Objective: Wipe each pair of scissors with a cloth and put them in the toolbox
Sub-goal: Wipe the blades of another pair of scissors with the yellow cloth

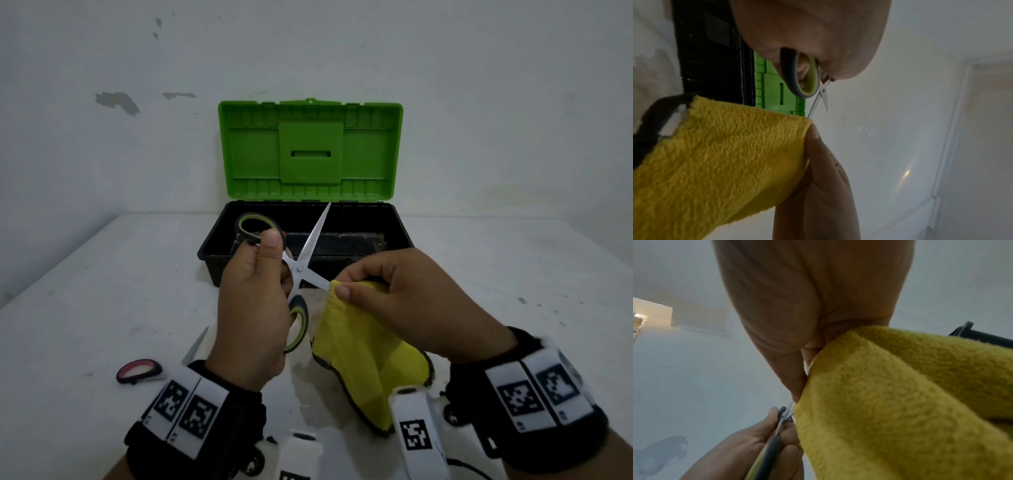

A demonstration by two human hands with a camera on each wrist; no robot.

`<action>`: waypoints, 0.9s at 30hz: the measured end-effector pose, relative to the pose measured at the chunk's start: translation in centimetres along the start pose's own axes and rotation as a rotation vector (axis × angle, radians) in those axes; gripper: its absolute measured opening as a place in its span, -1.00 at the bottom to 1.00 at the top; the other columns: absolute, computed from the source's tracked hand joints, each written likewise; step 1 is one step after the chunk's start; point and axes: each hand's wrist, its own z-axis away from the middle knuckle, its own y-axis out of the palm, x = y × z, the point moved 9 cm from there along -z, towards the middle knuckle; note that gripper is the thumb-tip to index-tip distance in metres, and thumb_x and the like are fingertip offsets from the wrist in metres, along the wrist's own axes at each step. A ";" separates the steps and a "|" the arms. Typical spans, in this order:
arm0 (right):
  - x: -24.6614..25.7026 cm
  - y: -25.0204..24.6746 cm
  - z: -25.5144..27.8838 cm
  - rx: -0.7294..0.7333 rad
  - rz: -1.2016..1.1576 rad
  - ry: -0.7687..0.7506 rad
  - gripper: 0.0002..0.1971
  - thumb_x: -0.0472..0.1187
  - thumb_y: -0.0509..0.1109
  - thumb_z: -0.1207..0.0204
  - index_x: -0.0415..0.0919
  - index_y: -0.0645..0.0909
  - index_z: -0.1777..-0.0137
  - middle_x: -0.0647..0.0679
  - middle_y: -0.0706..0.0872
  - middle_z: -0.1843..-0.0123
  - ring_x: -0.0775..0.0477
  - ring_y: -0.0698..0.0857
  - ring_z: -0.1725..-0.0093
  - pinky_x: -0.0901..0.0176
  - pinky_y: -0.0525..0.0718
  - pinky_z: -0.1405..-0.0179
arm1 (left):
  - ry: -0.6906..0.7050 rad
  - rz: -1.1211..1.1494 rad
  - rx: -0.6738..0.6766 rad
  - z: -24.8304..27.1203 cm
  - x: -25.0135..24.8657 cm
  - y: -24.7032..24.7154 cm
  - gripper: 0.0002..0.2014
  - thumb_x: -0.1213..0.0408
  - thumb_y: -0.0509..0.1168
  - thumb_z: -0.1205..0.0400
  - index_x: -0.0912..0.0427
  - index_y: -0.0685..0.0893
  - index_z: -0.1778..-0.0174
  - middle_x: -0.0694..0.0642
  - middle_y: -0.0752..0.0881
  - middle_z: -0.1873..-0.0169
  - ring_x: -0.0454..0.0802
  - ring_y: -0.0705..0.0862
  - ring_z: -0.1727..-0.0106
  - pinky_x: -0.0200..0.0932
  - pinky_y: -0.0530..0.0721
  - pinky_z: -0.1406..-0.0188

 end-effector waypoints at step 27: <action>5.1 2.3 0.0 -0.294 0.412 -0.365 -0.90 -0.16 0.43 -0.55 -0.13 0.75 0.12 0.02 0.75 0.19 -0.03 0.68 0.15 0.06 0.69 0.15 | -0.165 -0.062 -0.198 -0.7 2.4 -1.6 -0.57 -0.11 0.12 -0.75 0.12 0.39 0.32 0.05 0.38 0.46 -0.02 0.30 0.48 -0.07 0.30 0.45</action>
